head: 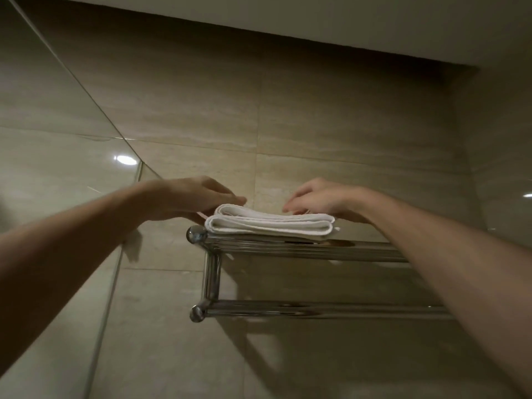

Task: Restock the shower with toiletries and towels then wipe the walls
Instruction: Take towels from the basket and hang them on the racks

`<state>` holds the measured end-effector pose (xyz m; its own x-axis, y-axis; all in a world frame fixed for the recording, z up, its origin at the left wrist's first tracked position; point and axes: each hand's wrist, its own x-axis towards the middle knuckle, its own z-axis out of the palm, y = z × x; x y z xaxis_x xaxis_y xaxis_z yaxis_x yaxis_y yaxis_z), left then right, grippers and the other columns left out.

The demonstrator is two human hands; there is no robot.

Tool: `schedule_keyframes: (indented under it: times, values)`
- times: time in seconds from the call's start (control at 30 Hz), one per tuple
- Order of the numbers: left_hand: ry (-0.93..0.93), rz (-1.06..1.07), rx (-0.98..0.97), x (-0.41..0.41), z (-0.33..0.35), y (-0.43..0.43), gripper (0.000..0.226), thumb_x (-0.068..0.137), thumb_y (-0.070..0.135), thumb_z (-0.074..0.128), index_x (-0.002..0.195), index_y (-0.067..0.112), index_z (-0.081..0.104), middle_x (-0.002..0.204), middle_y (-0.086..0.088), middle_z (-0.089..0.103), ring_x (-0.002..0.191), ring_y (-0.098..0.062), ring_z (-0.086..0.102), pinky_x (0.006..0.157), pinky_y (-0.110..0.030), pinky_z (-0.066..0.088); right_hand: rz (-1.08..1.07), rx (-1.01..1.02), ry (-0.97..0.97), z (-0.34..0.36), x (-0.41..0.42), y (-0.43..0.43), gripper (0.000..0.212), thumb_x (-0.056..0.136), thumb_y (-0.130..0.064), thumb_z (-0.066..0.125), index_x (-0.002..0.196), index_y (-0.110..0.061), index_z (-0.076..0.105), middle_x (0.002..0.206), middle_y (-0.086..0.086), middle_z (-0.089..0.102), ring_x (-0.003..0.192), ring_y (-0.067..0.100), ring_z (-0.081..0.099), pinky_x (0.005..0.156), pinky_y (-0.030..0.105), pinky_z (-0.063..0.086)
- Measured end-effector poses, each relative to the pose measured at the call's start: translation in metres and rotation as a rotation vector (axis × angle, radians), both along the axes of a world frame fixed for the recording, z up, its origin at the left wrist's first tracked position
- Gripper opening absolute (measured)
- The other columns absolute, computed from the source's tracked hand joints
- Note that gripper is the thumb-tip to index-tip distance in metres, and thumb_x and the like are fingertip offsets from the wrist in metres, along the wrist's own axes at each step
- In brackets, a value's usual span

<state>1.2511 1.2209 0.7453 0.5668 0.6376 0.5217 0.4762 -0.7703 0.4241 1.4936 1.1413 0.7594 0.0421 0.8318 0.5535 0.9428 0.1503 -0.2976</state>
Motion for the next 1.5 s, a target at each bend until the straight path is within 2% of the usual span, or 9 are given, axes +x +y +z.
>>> schedule_keyframes:
  times: [0.2, 0.37, 0.47, 0.53, 0.67, 0.83, 1.03, 1.2, 1.5]
  values:
    - [0.073, 0.062, 0.030, 0.000, -0.023, -0.032, 0.028, 0.107, 0.033, 0.040, 0.109, 0.028, 0.067, 0.104, -0.001, 0.070, 0.097, -0.018, 0.067, 0.078, -0.025, 0.050, 0.000, -0.062, -0.239, -0.022, -0.018, -0.023, 0.046, 0.100, -0.061, 0.039, 0.070, -0.032, 0.058, 0.088, -0.005, 0.063, 0.067, 0.013, 0.051, 0.067, 0.031, 0.043]
    - [-0.187, -0.016, 0.085, 0.000, -0.061, -0.059, 0.041, 0.108, 0.038, 0.030, 0.092, 0.022, 0.064, 0.089, 0.002, 0.065, 0.083, -0.010, 0.060, 0.064, -0.008, 0.046, 0.013, 0.338, -0.250, -0.066, -0.019, -0.031, 0.051, 0.106, -0.052, 0.029, 0.068, -0.021, 0.044, 0.066, -0.005, 0.051, 0.063, 0.015, 0.049, 0.062, 0.032, 0.035]
    - [-0.500, -0.092, 0.221, -0.001, -0.098, -0.047, 0.036, 0.106, 0.046, 0.035, 0.106, 0.029, 0.067, 0.102, 0.011, 0.068, 0.096, 0.000, 0.062, 0.082, -0.016, 0.046, -0.021, 0.574, -0.210, -0.097, -0.005, -0.039, 0.041, 0.101, -0.054, 0.031, 0.103, -0.027, 0.062, 0.101, -0.003, 0.069, 0.094, 0.023, 0.063, 0.081, 0.038, 0.049]
    - [-0.807, -0.109, 0.322, -0.003, -0.136, -0.026, 0.031, 0.107, 0.043, 0.038, 0.117, 0.032, 0.065, 0.111, 0.013, 0.068, 0.104, 0.003, 0.062, 0.086, -0.019, 0.044, -0.018, 0.666, -0.232, -0.132, 0.005, -0.051, 0.050, 0.099, -0.053, 0.033, 0.135, -0.024, 0.054, 0.130, 0.001, 0.062, 0.118, 0.023, 0.057, 0.100, 0.042, 0.045]
    - [-1.069, -0.037, 0.107, 0.002, -0.237, 0.021, 0.032, 0.097, 0.049, 0.034, 0.106, 0.041, 0.064, 0.114, 0.010, 0.068, 0.101, 0.008, 0.063, 0.086, -0.010, 0.045, -0.064, 0.642, -0.328, -0.215, 0.037, -0.090, 0.053, 0.100, -0.042, 0.043, 0.146, -0.016, 0.045, 0.144, 0.001, 0.053, 0.133, 0.019, 0.048, 0.110, 0.041, 0.039]
    - [-0.778, -0.014, -0.282, 0.030, -0.370, 0.014, 0.035, 0.092, 0.049, 0.037, 0.102, 0.035, 0.067, 0.100, 0.014, 0.072, 0.095, 0.000, 0.067, 0.096, -0.025, 0.049, -0.217, 0.233, -0.284, -0.320, 0.077, -0.152, 0.050, 0.100, -0.041, 0.045, 0.142, -0.014, 0.050, 0.139, 0.007, 0.057, 0.128, 0.026, 0.051, 0.106, 0.041, 0.041]
    - [-0.471, -0.097, -0.579, 0.098, -0.532, -0.095, 0.033, 0.109, 0.021, 0.037, 0.120, 0.005, 0.063, 0.102, -0.014, 0.069, 0.084, -0.005, 0.068, 0.074, -0.007, 0.051, -0.364, -0.146, -0.154, -0.470, 0.120, -0.251, 0.048, 0.101, -0.044, 0.043, 0.138, -0.014, 0.053, 0.135, 0.009, 0.059, 0.124, 0.029, 0.054, 0.105, 0.039, 0.043]
    - [-0.150, -0.088, -0.820, 0.126, -0.655, -0.202, 0.034, 0.108, 0.028, 0.043, 0.121, 0.006, 0.065, 0.110, -0.018, 0.071, 0.091, -0.019, 0.068, 0.091, -0.035, 0.050, -0.489, -0.363, 0.060, -0.593, 0.134, -0.376, 0.044, 0.104, -0.041, 0.043, 0.140, -0.017, 0.052, 0.141, 0.006, 0.056, 0.131, 0.025, 0.051, 0.109, 0.039, 0.039]
    - [0.359, -0.171, -1.049, 0.156, -0.802, -0.441, 0.036, 0.103, 0.038, 0.052, 0.120, 0.010, 0.067, 0.106, -0.009, 0.072, 0.097, -0.024, 0.070, 0.091, -0.039, 0.055, -0.752, -0.651, 0.470, -0.781, 0.116, -0.648, 0.039, 0.103, -0.039, 0.049, 0.133, -0.015, 0.058, 0.134, 0.006, 0.060, 0.125, 0.027, 0.055, 0.104, 0.038, 0.043]
